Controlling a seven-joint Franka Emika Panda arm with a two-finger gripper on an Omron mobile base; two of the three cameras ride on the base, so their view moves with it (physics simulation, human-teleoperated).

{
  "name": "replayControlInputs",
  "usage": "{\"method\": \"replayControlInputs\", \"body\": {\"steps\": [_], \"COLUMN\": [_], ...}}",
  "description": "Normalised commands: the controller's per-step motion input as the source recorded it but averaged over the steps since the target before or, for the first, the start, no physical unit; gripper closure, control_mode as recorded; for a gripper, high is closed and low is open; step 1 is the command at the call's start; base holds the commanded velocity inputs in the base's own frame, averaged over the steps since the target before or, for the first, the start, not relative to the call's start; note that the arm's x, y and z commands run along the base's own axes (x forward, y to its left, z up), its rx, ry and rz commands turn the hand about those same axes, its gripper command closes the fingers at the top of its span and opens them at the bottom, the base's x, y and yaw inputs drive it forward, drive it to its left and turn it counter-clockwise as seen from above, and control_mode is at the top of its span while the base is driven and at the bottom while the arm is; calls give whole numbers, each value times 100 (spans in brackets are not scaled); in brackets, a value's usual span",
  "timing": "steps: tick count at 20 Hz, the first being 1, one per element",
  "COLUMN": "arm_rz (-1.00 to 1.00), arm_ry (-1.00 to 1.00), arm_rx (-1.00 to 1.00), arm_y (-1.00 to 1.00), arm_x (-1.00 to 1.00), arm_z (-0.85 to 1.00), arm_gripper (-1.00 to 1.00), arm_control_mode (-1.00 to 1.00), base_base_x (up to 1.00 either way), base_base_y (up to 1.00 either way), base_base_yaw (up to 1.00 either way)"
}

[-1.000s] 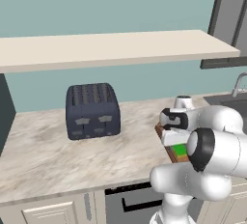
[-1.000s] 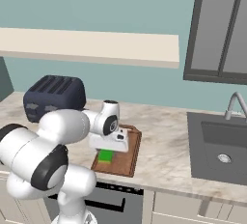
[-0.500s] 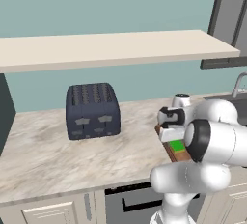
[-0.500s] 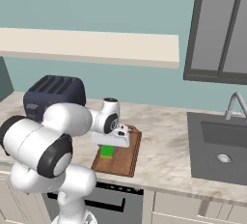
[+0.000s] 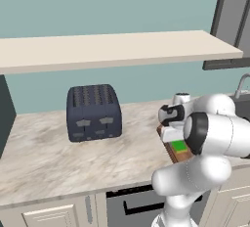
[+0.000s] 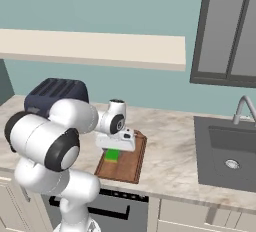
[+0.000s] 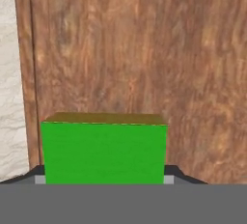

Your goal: Pick up the sponge from the counter and clean the cutting board by briefly scrubbing or pressing down on the cutting board. Once finished, release the sponge.

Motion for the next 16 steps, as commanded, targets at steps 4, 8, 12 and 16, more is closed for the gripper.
{"method": "replayControlInputs", "body": {"steps": [4,8,12,16], "arm_rz": [0,0,0,0], "arm_ry": [0,0,0,0], "arm_rx": [0,0,0,0], "arm_y": [0,0,0,0], "arm_x": [30,29,8,0], "arm_z": [1,0,-45,-65], "arm_gripper": [100,100,100,100], "arm_control_mode": [-100,-100,-100,-100], "base_base_x": [0,0,0,0], "base_base_y": [0,0,0,0], "base_base_yaw": [0,0,0,0]}}
